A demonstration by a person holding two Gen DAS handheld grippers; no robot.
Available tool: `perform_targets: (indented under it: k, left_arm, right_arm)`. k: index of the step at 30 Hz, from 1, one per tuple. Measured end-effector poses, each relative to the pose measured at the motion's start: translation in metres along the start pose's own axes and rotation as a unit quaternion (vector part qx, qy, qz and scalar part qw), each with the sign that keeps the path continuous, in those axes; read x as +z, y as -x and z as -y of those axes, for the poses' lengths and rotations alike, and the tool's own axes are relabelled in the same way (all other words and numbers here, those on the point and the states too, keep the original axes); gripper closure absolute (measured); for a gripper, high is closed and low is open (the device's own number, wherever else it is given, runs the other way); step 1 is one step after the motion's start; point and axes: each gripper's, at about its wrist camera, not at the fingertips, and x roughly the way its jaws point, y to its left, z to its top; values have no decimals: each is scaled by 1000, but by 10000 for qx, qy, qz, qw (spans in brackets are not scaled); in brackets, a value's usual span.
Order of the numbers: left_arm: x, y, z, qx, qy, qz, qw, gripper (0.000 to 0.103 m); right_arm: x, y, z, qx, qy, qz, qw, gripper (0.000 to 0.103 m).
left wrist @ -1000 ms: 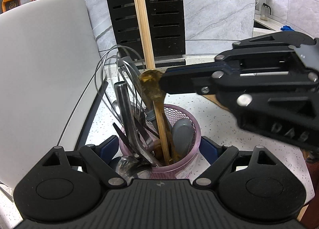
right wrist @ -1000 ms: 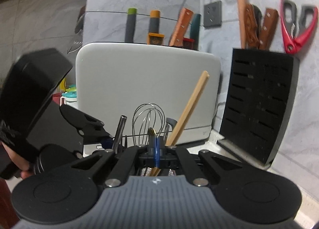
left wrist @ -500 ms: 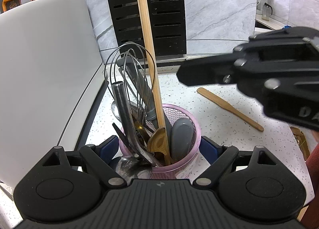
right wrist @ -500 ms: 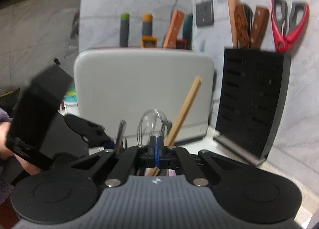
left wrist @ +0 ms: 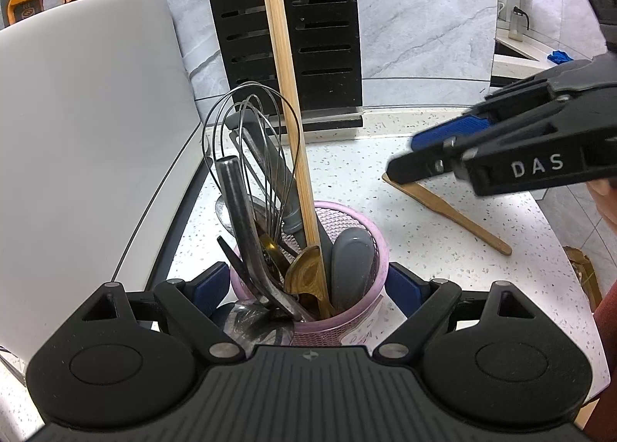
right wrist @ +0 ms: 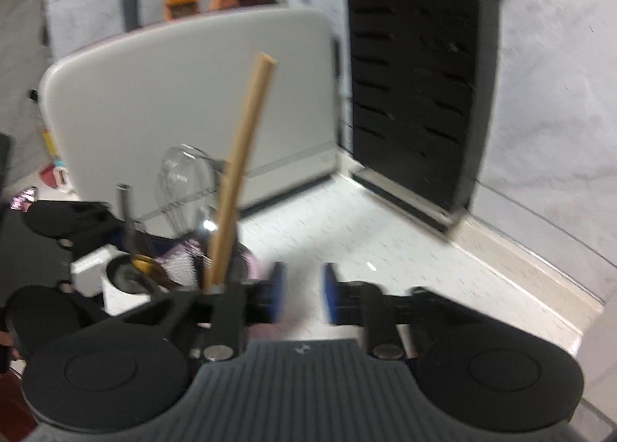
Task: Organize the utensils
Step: 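Move the right tool to the wooden spatula on the counter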
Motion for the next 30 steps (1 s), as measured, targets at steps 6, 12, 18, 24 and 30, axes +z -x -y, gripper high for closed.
perform_targets:
  k: [6, 12, 18, 24, 30]
  left_arm:
    - [0, 0, -1, 7, 13, 3, 10000, 2]
    - [1, 0, -1, 23, 28, -4, 10000, 2]
    - [1, 0, -1, 21, 25, -5, 10000, 2]
    - [0, 1, -1, 30, 29, -7, 10000, 2]
    - [0, 1, -2, 25, 25, -9, 10000, 2]
  right_arm:
    - [0, -22, 33, -411, -436, -753, 9954, 68]
    - [-6, -48, 58, -884, -509, -1263, 9867, 68]
    - [-10, -73, 73, -1096, -480, -1581, 9801, 69]
    - [-11, -86, 83, -1131, -767, -1855, 9731, 69]
    - [-11, -97, 77, -1219, -738, -2070, 9679, 70]
